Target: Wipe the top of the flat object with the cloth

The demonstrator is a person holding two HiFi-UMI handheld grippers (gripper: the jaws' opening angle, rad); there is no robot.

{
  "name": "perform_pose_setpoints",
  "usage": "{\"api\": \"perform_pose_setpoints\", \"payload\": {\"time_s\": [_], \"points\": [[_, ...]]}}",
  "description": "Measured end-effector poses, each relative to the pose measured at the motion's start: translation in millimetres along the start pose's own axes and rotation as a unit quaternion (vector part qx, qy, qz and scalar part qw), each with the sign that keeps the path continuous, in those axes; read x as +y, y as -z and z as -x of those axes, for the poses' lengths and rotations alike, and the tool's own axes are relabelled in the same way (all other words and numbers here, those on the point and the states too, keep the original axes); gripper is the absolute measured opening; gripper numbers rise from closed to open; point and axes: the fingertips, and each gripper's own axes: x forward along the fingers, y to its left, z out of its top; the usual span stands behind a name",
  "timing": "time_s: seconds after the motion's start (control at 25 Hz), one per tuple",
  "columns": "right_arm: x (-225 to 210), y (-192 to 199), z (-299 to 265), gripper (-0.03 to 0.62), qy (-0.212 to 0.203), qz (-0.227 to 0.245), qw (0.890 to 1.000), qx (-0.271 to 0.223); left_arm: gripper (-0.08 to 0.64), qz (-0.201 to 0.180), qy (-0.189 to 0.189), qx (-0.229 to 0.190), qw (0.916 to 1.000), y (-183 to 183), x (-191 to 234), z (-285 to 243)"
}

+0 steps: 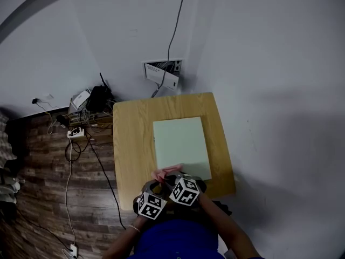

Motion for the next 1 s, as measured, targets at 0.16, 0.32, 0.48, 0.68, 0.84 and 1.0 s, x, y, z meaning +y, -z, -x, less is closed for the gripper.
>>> {"api": "perform_pose_setpoints", "payload": {"time_s": [0.16, 0.32, 0.48, 0.68, 0.84, 1.0], "points": [[-0.9, 1.5, -1.0, 0.014, -0.004, -0.01, 1.0, -0.004, 0.123, 0.0, -0.002, 0.002, 1.0, 1.1, -0.3, -0.5], [-1.6, 1.5, -0.9, 0.014, 0.001, -0.002, 1.0, -0.002, 0.123, -0.001, -0.004, 0.002, 1.0, 0.3, 0.3, -0.8], [-1.2, 1.8, -0.8, 0.014, 0.006, -0.003, 1.0, -0.003, 0.123, -0.002, -0.005, 0.001, 1.0, 0.6, -0.2, -0.5], [-2.5, 3.0, 1.1, 0.014, 0.013, 0.003, 1.0, 0.0, 0.123, -0.001, -0.006, 0.003, 1.0, -0.1, -0.2, -0.2], [-5.2, 8.0, 3.6, 0.014, 0.015, 0.012, 1.0, 0.008, 0.123, -0.002, -0.007, 0.003, 1.0, -0.4, 0.1, -0.5], [-9.7, 14.8, 8.6, 0.014, 0.016, 0.012, 1.0, 0.015, 0.123, 0.0, -0.008, 0.004, 1.0, -0.1, 0.3, 0.0]]}}
